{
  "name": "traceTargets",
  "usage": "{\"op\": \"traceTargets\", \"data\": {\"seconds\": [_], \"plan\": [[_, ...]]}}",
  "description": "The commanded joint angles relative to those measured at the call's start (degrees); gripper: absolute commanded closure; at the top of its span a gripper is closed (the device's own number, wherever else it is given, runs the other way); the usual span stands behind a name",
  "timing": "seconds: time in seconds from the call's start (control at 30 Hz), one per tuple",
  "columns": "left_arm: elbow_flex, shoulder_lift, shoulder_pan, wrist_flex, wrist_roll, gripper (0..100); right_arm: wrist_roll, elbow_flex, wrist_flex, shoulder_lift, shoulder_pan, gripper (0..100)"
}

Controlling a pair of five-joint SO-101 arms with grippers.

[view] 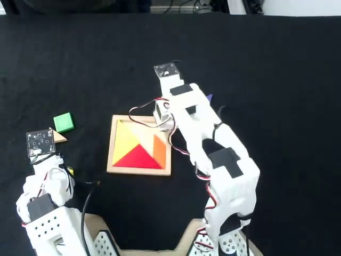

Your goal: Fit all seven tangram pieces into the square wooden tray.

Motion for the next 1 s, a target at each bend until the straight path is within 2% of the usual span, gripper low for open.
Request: {"op": "traceTargets", "data": {"seconds": [0.0, 0.23, 0.43, 0.5, 0.6, 0.7, 0.83, 0.97], "plan": [[-0.2, -0.4, 0.0, -0.9, 0.0, 82, 1.0, -6.9, -0.4, -0.3, 0.1, 98.7], [-0.2, -0.4, 0.0, -0.9, 0.0, 82, 9.1, -8.1, 0.6, -0.9, 0.9, 97.9], [-0.2, -0.4, 0.0, -0.9, 0.0, 82, 11.0, -6.8, 2.8, -1.4, -0.4, 77.1], [-0.2, -0.4, 0.0, -0.8, -0.1, 82, 11.7, -7.5, 3.2, -1.8, -0.4, 78.0], [-0.2, -0.4, 0.0, -0.8, -0.1, 82, 19.3, -11.2, 7.7, -4.5, 2.5, 85.3], [-0.2, -0.4, 0.0, -0.8, -0.1, 82, 28.0, -15.0, 11.8, -8.0, 10.4, 93.7], [-0.2, -0.4, 0.1, -1.0, -0.1, 82, 38.4, -15.5, 7.6, -7.5, 20.9, 98.7], [-0.1, -0.4, 1.9, -0.8, -0.1, 82, 38.3, -18.0, 4.6, -1.9, 23.1, 94.8]]}}
